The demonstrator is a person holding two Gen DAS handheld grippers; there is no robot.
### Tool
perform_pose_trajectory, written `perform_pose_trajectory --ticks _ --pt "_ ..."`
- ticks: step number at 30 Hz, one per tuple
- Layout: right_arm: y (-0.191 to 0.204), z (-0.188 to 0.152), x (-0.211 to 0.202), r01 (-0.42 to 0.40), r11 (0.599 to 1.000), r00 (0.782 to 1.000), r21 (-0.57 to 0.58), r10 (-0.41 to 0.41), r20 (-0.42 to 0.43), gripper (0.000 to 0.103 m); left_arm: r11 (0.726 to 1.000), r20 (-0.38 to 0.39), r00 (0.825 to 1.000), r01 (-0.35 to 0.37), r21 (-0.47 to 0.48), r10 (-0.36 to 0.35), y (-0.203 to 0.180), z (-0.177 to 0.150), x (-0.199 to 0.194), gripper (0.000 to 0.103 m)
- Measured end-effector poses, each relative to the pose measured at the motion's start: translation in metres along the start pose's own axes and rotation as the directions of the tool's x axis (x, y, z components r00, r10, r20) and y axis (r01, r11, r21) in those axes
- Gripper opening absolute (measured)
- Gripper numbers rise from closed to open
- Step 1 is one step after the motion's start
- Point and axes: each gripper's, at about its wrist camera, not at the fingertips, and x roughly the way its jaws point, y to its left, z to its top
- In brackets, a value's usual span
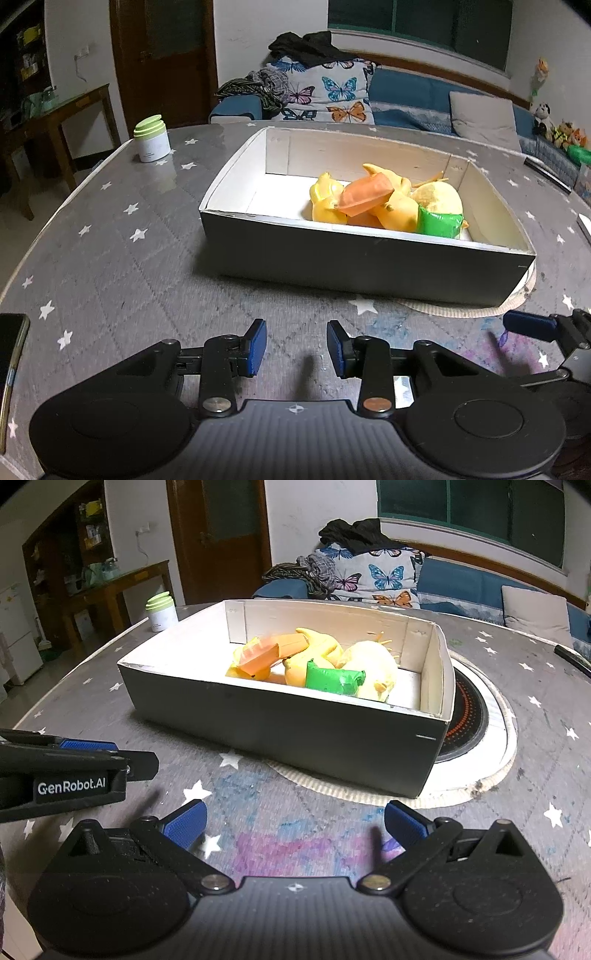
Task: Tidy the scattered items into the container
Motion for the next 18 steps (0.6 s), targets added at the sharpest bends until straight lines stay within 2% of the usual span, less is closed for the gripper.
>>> perform_pose_trajectory --ticks 18 --pt "0.0 0.01 0.012 0.011 1.0 1.0 0.016 -0.011 -0.023 0.103 0.999 -0.014 1.0 0.006 0.041 -0.005 0.003 0.011 0.011 0.038"
